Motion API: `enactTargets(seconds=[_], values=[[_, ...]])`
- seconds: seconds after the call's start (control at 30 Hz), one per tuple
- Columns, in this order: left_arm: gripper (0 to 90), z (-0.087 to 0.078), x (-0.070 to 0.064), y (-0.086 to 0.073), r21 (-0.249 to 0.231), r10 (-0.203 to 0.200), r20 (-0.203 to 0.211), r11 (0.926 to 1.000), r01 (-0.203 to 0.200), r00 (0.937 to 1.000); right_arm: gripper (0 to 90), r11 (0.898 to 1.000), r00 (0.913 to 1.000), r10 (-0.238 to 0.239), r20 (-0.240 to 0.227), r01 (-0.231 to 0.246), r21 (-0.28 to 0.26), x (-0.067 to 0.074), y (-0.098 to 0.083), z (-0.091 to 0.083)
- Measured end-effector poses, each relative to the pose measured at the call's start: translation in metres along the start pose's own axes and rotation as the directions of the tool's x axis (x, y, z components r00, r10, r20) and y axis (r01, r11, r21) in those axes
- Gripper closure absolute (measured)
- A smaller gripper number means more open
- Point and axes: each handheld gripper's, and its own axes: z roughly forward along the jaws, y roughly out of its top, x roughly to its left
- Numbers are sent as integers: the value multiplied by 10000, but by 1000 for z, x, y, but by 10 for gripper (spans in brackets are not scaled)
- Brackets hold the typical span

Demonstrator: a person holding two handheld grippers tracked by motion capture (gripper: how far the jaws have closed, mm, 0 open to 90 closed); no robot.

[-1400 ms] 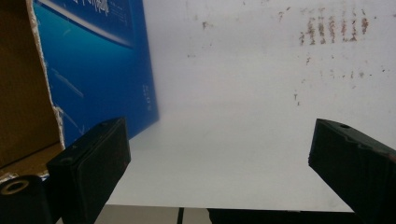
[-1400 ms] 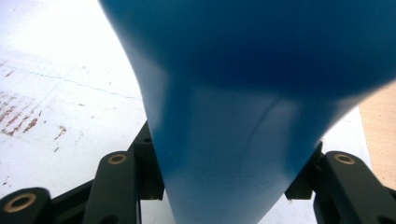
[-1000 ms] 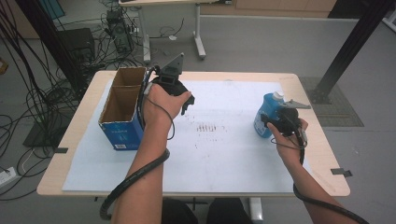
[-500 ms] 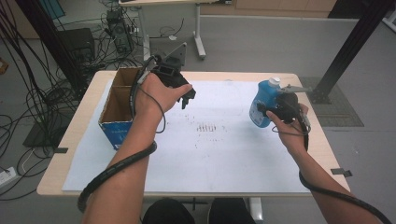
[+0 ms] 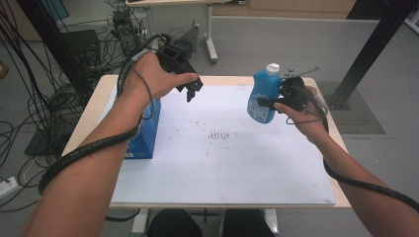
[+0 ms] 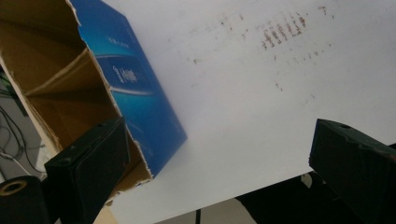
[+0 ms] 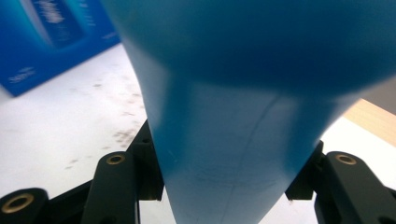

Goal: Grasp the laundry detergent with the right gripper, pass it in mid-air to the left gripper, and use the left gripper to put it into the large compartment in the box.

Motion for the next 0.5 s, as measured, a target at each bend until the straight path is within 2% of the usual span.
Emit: enactTargets(seconds=[0.03, 0.07, 0.1, 0.13, 0.17, 0.2, 0.23, 0.27, 0.3, 0.33, 0.37, 0.5], values=[[56, -5, 0, 0, -102, 323, 15, 9994, -323, 9995, 444, 9999, 9997, -131, -215, 131, 32, 2, 3, 1], [55, -5, 0, 0, -102, 323, 15, 9994, -323, 9995, 444, 9995, 9985, -306, -449, 309, 77, 4, 6, 3], [56, -8, -1, 0, -138, 486, 51, 9987, -485, 9988, 444, 9989, 9966, -442, -696, 450, 112, 6, 9, 4], [56, -13, -2, 1, -179, 840, 30, 9963, -840, 9965, 444, 9982, 9943, -562, -908, 578, 144, 8, 11, 6], [56, -13, -2, 1, -179, 840, 30, 9963, -840, 9965, 444, 9982, 9943, -562, -908, 578, 144, 8, 11, 6], [55, -17, -3, 1, -178, 1124, -22, 9935, -1124, 9937, 444, 9958, 9880, -884, -1263, 909, 143, 12, 16, 10], [55, -17, -3, 1, -178, 1124, -22, 9935, -1124, 9937, 444, 9947, 9847, -979, -1442, 1012, 158, 15, 19, 12], [55, -21, -3, 1, -211, 1341, -37, 9907, -1342, 9910, 444, 9947, 9847, -979, -1442, 1012, 158, 15, 19, 12], [56, -24, -4, 1, -296, 1567, -41, 9872, -1567, 9876, 444, 9930, 9799, -1138, -1637, 1174, 124, 17, 22, 14], [55, -29, -5, 1, -406, 2017, -37, 9786, -2017, 9794, 444, 9917, 9735, -1244, -1919, 1282, 75, 21, 26, 17], [54, -29, -5, 1, -406, 2017, -37, 9786, -2017, 9794, 444, 9917, 9735, -1244, -1919, 1282, 75, 21, 26, 17], [54, -36, -6, -2, -510, 2918, -78, 9551, -2918, 9565, 443, 9868, 9494, -1598, -2705, 1610, -179, 30, 34, 24]])
